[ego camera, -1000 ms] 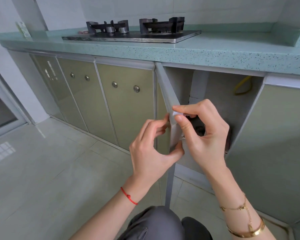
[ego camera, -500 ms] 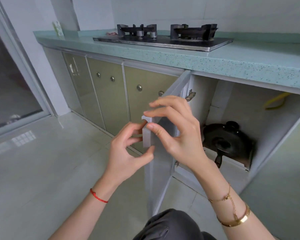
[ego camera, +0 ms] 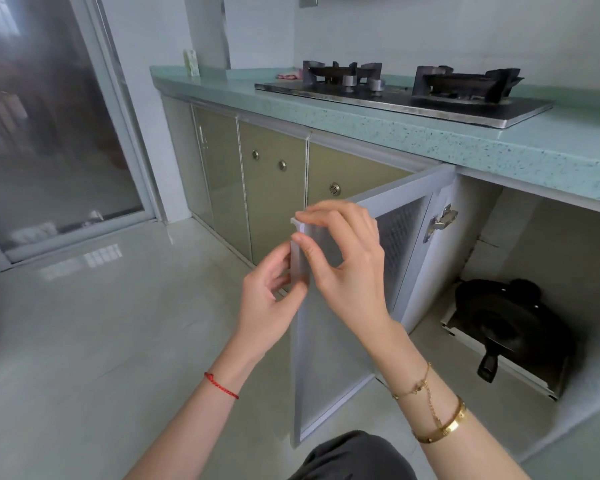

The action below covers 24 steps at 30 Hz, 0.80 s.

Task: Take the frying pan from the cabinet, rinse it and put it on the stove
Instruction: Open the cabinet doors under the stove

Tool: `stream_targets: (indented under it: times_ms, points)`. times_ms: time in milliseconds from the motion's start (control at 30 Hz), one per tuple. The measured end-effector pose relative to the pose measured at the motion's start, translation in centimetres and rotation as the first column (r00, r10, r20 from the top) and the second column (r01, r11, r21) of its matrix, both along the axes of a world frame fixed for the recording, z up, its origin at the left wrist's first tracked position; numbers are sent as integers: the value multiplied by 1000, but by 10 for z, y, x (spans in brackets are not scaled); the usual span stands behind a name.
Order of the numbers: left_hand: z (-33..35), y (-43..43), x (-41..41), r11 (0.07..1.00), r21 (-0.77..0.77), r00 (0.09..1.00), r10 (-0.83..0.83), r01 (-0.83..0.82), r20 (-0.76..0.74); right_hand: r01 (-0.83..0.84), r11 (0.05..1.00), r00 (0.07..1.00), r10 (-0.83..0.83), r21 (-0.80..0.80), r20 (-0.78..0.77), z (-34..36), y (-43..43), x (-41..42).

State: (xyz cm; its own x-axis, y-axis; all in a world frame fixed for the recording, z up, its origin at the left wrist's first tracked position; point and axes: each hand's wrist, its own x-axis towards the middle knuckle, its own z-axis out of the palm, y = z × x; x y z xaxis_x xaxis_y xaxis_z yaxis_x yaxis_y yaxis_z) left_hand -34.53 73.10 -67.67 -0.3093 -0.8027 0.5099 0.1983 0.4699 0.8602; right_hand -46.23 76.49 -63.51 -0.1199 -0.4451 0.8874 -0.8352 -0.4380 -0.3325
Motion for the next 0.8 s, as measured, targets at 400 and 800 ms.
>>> stream_targets:
  times_ms: [400, 800]
  points:
    - [2, -2, -3, 999, 23, 990, 45, -42, -136, 27, 1000, 999, -27, -6, 21, -2, -20, 8]
    - [0, 5, -4, 994, 107, 978, 38, -17, -205, -35, 999, 999, 34, 22, 38, 1, -7, 4]
